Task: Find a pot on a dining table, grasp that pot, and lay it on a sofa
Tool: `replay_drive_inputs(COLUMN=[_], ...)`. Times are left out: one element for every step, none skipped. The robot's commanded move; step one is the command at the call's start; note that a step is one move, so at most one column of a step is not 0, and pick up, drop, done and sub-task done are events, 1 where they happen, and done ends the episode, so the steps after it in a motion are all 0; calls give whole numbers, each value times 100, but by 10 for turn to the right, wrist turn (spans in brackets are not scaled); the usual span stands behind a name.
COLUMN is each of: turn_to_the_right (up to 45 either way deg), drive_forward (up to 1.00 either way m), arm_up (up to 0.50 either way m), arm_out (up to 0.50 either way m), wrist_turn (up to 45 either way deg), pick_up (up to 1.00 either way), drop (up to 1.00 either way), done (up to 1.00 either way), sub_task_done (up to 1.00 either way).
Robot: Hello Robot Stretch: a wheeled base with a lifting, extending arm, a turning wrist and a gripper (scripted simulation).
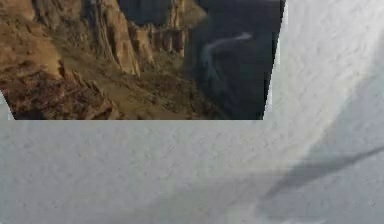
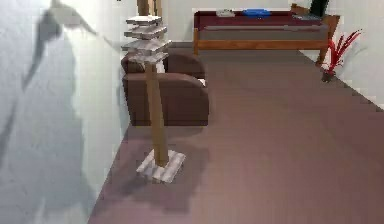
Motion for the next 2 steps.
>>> replay_drive_inputs(turn_to_the_right=[450, 450], drive_forward=[0, 0], arm_up=[0, 0], arm_out=[0, 0], wrist_turn=[0, 0], pick_up=[0, 0], drop=[0, 0], done=[0, 0], sub_task_done=[0, 0])
